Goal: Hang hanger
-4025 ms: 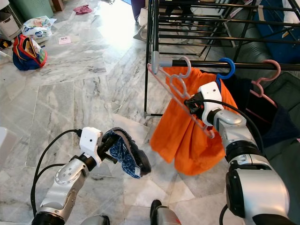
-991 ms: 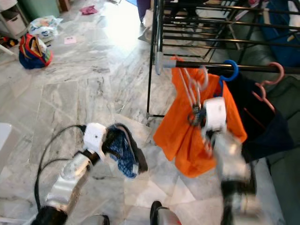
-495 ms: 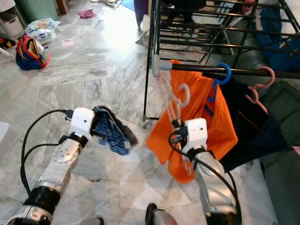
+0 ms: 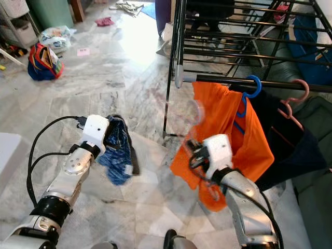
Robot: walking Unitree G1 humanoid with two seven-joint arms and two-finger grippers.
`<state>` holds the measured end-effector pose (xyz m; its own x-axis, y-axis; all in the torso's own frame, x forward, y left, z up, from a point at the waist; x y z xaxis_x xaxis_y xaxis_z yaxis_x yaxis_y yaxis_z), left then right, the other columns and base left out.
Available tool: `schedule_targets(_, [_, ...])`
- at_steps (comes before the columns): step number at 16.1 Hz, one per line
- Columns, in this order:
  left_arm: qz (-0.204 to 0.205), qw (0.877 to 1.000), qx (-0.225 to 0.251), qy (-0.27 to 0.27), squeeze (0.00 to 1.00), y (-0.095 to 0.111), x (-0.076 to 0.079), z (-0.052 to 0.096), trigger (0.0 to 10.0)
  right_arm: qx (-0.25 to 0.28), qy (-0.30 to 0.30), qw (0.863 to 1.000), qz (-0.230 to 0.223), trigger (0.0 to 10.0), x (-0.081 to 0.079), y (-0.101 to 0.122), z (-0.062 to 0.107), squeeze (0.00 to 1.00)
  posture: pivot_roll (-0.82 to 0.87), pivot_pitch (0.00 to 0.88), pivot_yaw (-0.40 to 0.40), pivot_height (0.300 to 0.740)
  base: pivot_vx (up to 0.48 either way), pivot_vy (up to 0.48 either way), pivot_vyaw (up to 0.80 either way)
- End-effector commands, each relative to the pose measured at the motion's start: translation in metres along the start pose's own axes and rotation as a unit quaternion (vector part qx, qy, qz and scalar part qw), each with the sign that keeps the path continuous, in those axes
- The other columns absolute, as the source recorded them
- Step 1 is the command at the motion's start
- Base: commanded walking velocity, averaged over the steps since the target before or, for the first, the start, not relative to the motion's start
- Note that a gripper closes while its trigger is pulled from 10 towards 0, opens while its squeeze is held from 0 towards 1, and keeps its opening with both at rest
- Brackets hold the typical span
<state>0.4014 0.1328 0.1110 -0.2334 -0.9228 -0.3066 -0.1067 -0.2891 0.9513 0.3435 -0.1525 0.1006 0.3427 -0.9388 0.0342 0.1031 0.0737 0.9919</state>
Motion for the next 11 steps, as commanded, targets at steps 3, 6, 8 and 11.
schedule_targets(3, [0.028,0.999,-0.035,0.031,0.0,-0.029,-0.003,0.022,10.0,0.024,-0.08,0.996,-0.01,10.0,0.002,0.003,0.001,0.0,0.04,0.138,-0.038,0.74,0.0,0.0,0.0])
schedule_targets(6, [0.029,0.997,-0.051,0.057,0.0,-0.044,-0.003,0.04,10.0,0.034,-0.126,0.991,-0.029,10.0,0.002,-0.002,0.001,0.0,0.06,0.127,-0.05,0.74,0.0,0.0,0.0])
schedule_targets(8, [0.03,0.996,-0.063,0.064,0.0,-0.051,0.001,0.049,10.0,0.029,-0.145,0.988,-0.034,10.0,0.0,-0.009,-0.001,0.0,0.08,0.104,-0.063,0.74,0.0,0.0,0.0])
schedule_targets(11, [0.029,0.995,-0.063,0.07,0.0,-0.05,0.0,0.047,10.0,0.022,-0.136,0.99,-0.033,10.0,-0.004,-0.013,-0.008,0.0,0.11,0.07,-0.069,0.74,0.0,0.0,0.0])
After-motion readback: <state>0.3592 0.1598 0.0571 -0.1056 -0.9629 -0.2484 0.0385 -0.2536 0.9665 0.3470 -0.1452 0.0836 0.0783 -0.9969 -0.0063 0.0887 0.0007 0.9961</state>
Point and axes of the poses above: a point about 5 cm out from each wrist's last joint towards the gripper, its own z axis pointing back from the gripper into the wrist, its own y axis along the axis of the wrist's last joint, x = y × z, the point moved 6 cm from there along -z, pointing out of the wrist towards the gripper
